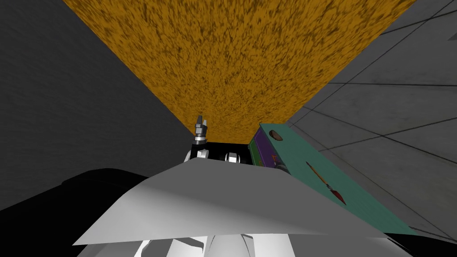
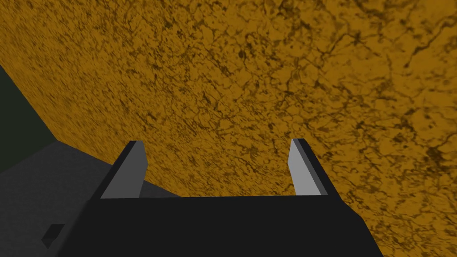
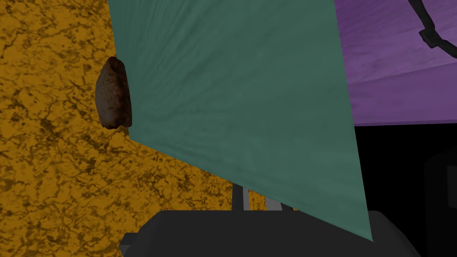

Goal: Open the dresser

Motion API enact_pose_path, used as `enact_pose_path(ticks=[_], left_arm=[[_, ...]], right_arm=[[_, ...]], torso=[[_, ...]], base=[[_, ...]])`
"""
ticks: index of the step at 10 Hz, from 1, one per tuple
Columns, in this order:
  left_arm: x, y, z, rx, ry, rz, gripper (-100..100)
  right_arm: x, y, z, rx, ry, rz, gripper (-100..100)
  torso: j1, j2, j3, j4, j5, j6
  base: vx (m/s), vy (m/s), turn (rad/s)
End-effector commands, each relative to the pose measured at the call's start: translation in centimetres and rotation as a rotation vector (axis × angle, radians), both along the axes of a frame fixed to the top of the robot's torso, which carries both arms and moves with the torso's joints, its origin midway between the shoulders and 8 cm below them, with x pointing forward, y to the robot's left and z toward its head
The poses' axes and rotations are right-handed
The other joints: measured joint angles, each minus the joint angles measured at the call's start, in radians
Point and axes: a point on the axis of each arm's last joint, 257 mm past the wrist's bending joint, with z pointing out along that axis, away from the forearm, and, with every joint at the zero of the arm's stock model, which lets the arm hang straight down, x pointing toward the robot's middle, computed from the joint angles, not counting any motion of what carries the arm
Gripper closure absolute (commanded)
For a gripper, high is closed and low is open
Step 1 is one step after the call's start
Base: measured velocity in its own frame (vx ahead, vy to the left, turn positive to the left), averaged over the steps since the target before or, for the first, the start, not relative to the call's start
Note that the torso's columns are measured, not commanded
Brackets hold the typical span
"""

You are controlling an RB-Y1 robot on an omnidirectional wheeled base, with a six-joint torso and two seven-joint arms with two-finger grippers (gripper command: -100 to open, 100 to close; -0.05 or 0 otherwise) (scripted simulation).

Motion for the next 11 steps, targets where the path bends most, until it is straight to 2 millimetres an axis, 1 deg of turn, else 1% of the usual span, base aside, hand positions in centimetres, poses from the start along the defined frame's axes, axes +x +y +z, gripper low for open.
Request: enact_pose_path(ticks=[1,3,6,7,8,9,10,11], left_arm=[[0.0,0.0,0.0,0.000,0.000,0.000,0],[0.0,0.0,0.0,0.000,0.000,0.000,0],[0.0,0.0,0.0,0.000,0.000,0.000,0],[0.0,0.0,0.0,0.000,0.000,0.000,0],[0.0,0.0,0.0,0.000,0.000,0.000,0],[0.0,0.0,0.0,0.000,0.000,0.000,0],[0.0,0.0,0.0,0.000,0.000,0.000,0],[0.0,0.0,0.0,0.000,-0.001,-0.001,0]], right_arm=[[-0.2,2.9,-0.3,0.000,0.020,0.079,100],[0.2,5.6,-0.1,0.003,0.019,0.143,100],[0.4,9.4,0.3,0.008,0.016,0.231,100],[0.4,9.4,0.3,0.003,0.018,0.235,100],[0.4,10.7,0.4,0.005,0.016,0.263,100],[1.0,10.1,0.8,0.004,0.001,0.250,100],[0.6,11.3,-0.5,0.083,-0.012,0.241,100],[0.6,10.7,-0.1,0.077,-0.029,0.231,100]], torso=[[-0.001,0.003,0.000,0.001,0.001,0.002],[-0.001,0.006,0.004,0.002,0.000,0.000],[0.001,0.008,0.004,0.001,0.002,0.002],[0.003,0.009,0.004,0.002,0.003,0.002],[0.004,0.009,0.005,0.002,0.003,0.000],[0.003,0.009,0.004,0.003,0.004,0.001],[0.004,0.008,0.004,0.004,0.004,-0.002],[0.008,0.002,0.005,0.002,-0.002,-0.011]], base=[[0.089,-0.059,-0.313],[0.065,-0.057,-0.311],[0.080,-0.050,-0.295],[0.050,-0.028,-0.132],[0.042,-0.022,-0.228],[0.023,-0.002,-0.048],[-0.076,0.071,0.288],[-0.112,0.126,0.289]])
